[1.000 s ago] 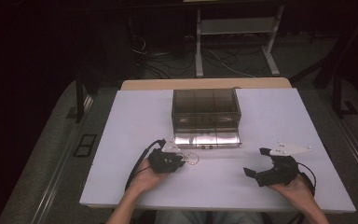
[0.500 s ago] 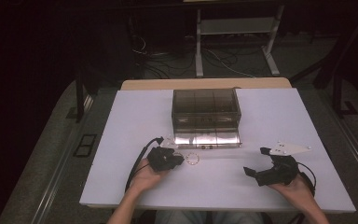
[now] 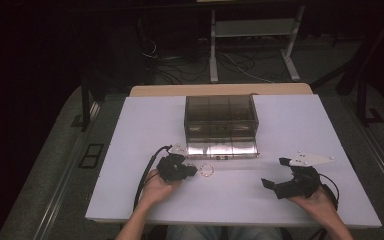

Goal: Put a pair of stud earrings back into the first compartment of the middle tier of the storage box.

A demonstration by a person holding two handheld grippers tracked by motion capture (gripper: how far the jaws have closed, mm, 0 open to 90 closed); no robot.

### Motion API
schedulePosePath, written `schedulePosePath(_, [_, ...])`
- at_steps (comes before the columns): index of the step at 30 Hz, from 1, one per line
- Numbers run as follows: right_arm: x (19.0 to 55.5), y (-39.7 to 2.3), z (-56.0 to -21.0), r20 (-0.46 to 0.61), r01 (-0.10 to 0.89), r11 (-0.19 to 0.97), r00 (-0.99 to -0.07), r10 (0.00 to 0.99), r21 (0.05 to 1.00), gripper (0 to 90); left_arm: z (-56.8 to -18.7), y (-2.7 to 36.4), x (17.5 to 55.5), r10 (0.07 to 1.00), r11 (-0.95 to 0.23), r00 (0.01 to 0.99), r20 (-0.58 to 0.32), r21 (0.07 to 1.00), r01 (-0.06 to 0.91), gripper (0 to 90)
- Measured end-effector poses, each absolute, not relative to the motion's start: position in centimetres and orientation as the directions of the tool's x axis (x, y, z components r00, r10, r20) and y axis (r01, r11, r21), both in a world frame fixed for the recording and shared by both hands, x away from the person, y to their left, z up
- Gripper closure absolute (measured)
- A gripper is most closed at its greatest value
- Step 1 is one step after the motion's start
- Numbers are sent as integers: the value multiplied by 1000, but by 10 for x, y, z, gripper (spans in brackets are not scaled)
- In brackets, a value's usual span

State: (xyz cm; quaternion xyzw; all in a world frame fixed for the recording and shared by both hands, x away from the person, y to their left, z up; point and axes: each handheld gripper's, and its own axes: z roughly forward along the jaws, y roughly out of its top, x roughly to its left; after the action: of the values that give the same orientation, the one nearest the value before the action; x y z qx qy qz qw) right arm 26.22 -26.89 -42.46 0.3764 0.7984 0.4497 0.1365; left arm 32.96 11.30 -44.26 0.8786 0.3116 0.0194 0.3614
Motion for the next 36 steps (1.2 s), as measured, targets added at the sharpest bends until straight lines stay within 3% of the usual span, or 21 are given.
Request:
schedulePosePath(15, [263, -269, -425, 120, 480, 315, -680, 723, 819, 0, -432, 122, 327, 546, -479, 799, -254, 688, 545, 860])
schedulePosePath(36, [263, -270, -425, 120, 480, 314, -679, 724, 819, 0, -415, 125, 315, 506, -471, 827, -246, 724, 504, 859])
